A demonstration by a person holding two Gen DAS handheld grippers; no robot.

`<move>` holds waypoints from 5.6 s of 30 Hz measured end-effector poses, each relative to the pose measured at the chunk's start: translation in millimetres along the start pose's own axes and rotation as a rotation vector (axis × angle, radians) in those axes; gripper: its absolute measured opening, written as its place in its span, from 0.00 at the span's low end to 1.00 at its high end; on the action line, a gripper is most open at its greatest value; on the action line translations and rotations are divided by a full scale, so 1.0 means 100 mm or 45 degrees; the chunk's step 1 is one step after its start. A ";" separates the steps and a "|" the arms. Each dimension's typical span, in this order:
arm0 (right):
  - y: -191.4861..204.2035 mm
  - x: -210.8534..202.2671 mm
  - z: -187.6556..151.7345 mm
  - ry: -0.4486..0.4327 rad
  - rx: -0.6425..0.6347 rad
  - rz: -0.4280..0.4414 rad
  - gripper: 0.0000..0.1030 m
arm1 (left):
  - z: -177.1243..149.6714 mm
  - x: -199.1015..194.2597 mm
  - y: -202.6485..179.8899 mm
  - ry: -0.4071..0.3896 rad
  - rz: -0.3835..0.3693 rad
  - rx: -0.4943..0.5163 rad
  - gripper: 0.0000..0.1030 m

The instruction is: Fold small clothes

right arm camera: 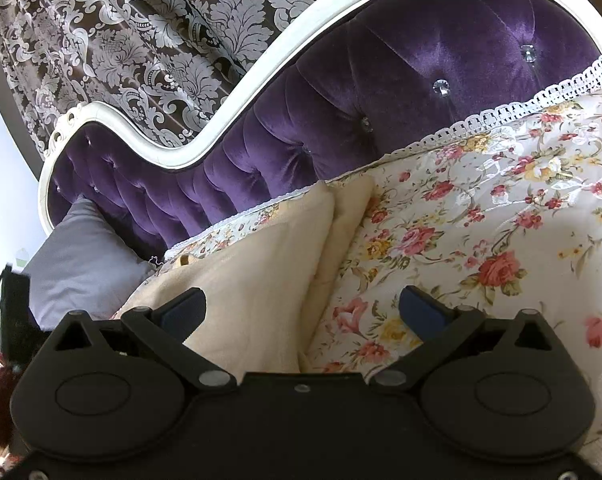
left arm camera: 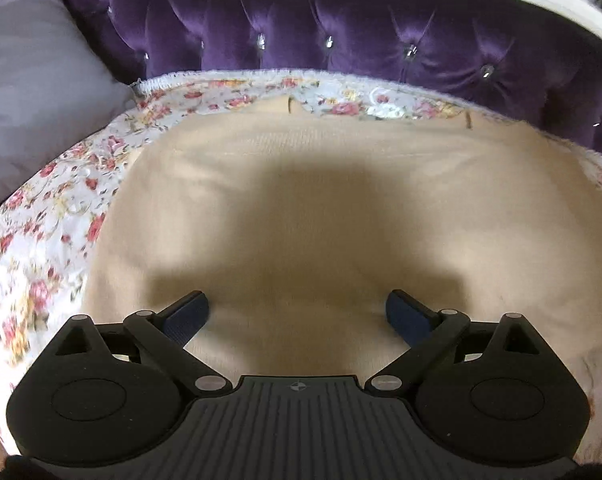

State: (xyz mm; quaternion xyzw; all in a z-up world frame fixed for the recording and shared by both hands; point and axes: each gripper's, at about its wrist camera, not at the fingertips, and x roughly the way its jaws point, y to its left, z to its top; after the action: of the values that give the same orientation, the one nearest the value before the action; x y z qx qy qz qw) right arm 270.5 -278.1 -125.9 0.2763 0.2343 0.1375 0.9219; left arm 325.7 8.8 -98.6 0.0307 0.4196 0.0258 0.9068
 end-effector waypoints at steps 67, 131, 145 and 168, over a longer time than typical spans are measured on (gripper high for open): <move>1.97 1.44 0.41 0.576 -0.220 0.024 0.28 | -0.01 -0.30 1.68 -0.327 -0.120 -0.463 0.81; 1.65 0.64 -0.49 0.522 -0.240 -0.078 0.18 | -0.29 -0.70 1.31 -0.052 -0.483 -0.225 0.68; 1.73 0.66 0.03 0.258 -0.425 -0.071 0.78 | -0.13 -0.06 1.09 -0.075 -0.224 -0.208 0.73; 1.55 1.91 0.16 0.382 -0.414 -0.173 0.99 | -0.09 -0.30 1.16 -0.110 -0.278 -0.214 0.72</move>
State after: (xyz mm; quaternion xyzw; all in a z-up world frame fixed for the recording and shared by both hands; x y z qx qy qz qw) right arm 422.3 -86.8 -93.0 0.0843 0.3614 0.1507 0.9163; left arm 297.6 122.3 -72.7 -0.0901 0.3773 -0.0394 0.9208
